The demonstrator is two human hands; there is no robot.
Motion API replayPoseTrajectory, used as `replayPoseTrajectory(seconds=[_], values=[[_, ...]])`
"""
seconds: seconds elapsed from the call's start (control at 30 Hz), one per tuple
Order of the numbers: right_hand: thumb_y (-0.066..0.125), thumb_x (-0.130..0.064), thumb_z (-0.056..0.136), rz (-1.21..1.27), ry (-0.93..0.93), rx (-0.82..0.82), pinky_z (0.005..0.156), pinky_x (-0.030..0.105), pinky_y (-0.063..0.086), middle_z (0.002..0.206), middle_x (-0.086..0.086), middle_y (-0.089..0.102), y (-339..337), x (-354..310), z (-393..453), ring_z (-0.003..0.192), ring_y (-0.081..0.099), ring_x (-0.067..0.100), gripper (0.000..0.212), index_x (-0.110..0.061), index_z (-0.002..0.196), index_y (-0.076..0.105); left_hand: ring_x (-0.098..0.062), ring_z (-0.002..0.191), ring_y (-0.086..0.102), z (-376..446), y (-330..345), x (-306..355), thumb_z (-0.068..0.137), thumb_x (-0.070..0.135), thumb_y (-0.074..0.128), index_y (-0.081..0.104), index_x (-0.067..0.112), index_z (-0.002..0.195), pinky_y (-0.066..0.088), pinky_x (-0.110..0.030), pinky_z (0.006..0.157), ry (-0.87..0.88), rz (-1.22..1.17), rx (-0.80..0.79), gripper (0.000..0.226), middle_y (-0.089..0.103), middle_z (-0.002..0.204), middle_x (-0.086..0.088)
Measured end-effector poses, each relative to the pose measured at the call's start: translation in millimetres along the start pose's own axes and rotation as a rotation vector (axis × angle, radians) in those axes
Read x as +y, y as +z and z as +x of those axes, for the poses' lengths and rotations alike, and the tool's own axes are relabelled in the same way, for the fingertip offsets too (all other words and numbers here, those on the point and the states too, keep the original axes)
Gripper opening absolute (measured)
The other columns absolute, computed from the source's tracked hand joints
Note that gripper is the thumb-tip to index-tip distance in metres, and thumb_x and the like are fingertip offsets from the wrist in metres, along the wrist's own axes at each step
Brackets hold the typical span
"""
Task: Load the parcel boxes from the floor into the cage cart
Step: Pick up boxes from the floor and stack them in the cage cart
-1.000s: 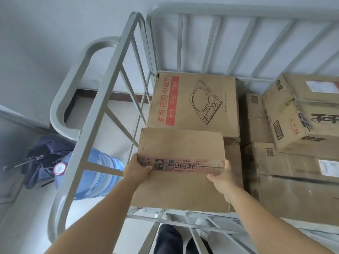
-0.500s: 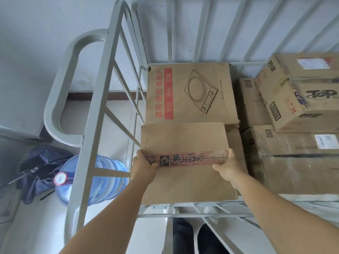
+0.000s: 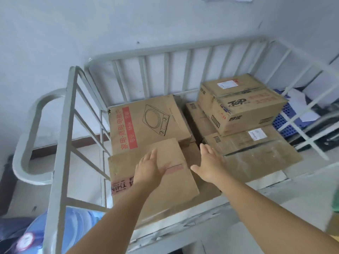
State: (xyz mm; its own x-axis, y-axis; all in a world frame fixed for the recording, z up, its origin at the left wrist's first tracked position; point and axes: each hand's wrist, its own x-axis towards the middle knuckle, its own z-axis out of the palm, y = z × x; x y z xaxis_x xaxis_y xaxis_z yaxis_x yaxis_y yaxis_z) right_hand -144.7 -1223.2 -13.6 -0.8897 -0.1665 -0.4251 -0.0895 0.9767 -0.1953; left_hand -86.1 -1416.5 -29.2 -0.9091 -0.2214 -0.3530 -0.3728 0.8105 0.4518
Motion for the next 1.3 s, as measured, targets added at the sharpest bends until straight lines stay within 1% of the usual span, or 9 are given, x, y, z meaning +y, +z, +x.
replayPoseTrajectory(seconds=[0.2, 0.33, 0.5, 0.6, 0.73, 0.87, 1.03, 1.2, 1.3], values=[[0.055, -0.052, 0.092, -0.08, 0.059, 0.165, 0.12, 0.045, 0.009, 0.165, 0.002, 0.004, -45, 55, -66, 0.151, 0.006, 0.023, 0.091, -0.017, 0.157, 0.001, -0.023, 0.145, 0.021, -36, -5, 89, 0.095, 0.038, 0.054, 0.02, 0.02, 0.152, 0.019, -0.041, 0.119, 0.31, 0.167, 0.054, 0.069, 0.024, 0.158, 0.0], [0.054, -0.053, 0.093, -0.053, 0.152, 0.237, 0.12, 0.046, 0.008, 0.165, 0.003, 0.003, -63, 97, -126, 0.151, 0.005, 0.023, 0.091, -0.017, 0.157, 0.001, -0.023, 0.146, 0.02, -78, -2, 142, 0.094, 0.04, 0.053, 0.021, 0.022, 0.153, 0.019, -0.041, 0.119, 0.469, 0.249, 0.084, 0.069, 0.025, 0.158, 0.0], [0.053, -0.052, 0.094, -0.004, 0.294, 0.32, 0.121, 0.046, 0.01, 0.165, 0.003, 0.004, -75, 149, -203, 0.151, 0.006, 0.023, 0.089, -0.016, 0.157, 0.001, -0.021, 0.148, 0.015, -129, 9, 202, 0.095, 0.043, 0.05, 0.021, 0.023, 0.153, 0.011, -0.041, 0.12, 0.671, 0.317, 0.099, 0.068, 0.024, 0.158, 0.001], [0.054, -0.049, 0.094, 0.039, 0.391, 0.371, 0.12, 0.045, 0.009, 0.164, 0.002, 0.005, -73, 173, -249, 0.151, 0.006, 0.022, 0.088, -0.016, 0.156, 0.003, -0.021, 0.148, 0.016, -155, 22, 232, 0.094, 0.047, 0.052, 0.019, 0.023, 0.153, 0.012, -0.042, 0.12, 0.79, 0.384, 0.058, 0.072, 0.024, 0.158, 0.001], [0.054, -0.044, 0.094, 0.134, 0.555, 0.418, 0.118, 0.044, 0.011, 0.163, 0.002, 0.009, -53, 200, -304, 0.149, 0.01, 0.022, 0.082, -0.016, 0.156, 0.008, -0.021, 0.148, 0.015, -185, 44, 268, 0.095, 0.046, 0.05, 0.016, 0.022, 0.154, 0.009, -0.041, 0.12, 0.963, 0.466, -0.031, 0.072, 0.021, 0.16, 0.0], [0.051, -0.047, 0.095, 0.236, 0.759, 0.412, 0.119, 0.045, 0.007, 0.165, 0.0, 0.001, -23, 212, -353, 0.151, 0.003, 0.021, 0.085, -0.018, 0.157, 0.001, -0.022, 0.147, 0.019, -214, 67, 293, 0.096, 0.046, 0.047, 0.016, 0.019, 0.154, 0.012, -0.04, 0.12, 1.144, 0.527, -0.139, 0.071, 0.02, 0.16, -0.002], [0.051, -0.049, 0.095, 0.294, 1.013, 0.405, 0.119, 0.045, 0.008, 0.162, 0.001, 0.008, 13, 204, -414, 0.15, 0.007, 0.022, 0.085, -0.015, 0.156, 0.003, -0.022, 0.148, 0.013, -252, 96, 302, 0.099, 0.045, 0.041, 0.01, 0.016, 0.155, 0.012, -0.038, 0.119, 1.375, 0.632, -0.229, 0.07, 0.015, 0.161, -0.003], [0.052, -0.05, 0.094, 0.368, 1.238, 0.422, 0.119, 0.044, 0.009, 0.162, 0.001, 0.01, 59, 186, -477, 0.15, 0.008, 0.021, 0.085, -0.015, 0.156, 0.005, -0.022, 0.143, 0.023, -304, 130, 300, 0.099, 0.046, 0.041, 0.013, 0.012, 0.153, 0.022, -0.036, 0.115, 1.624, 0.706, -0.282, 0.07, 0.025, 0.157, -0.006], [0.052, -0.051, 0.094, 0.433, 1.363, 0.421, 0.12, 0.043, 0.009, 0.163, 0.001, 0.008, 91, 173, -516, 0.15, 0.007, 0.021, 0.087, -0.015, 0.156, 0.003, -0.021, 0.142, 0.026, -344, 152, 296, 0.098, 0.046, 0.041, 0.015, 0.013, 0.153, 0.024, -0.034, 0.113, 1.74, 0.726, -0.345, 0.07, 0.027, 0.156, -0.004]])
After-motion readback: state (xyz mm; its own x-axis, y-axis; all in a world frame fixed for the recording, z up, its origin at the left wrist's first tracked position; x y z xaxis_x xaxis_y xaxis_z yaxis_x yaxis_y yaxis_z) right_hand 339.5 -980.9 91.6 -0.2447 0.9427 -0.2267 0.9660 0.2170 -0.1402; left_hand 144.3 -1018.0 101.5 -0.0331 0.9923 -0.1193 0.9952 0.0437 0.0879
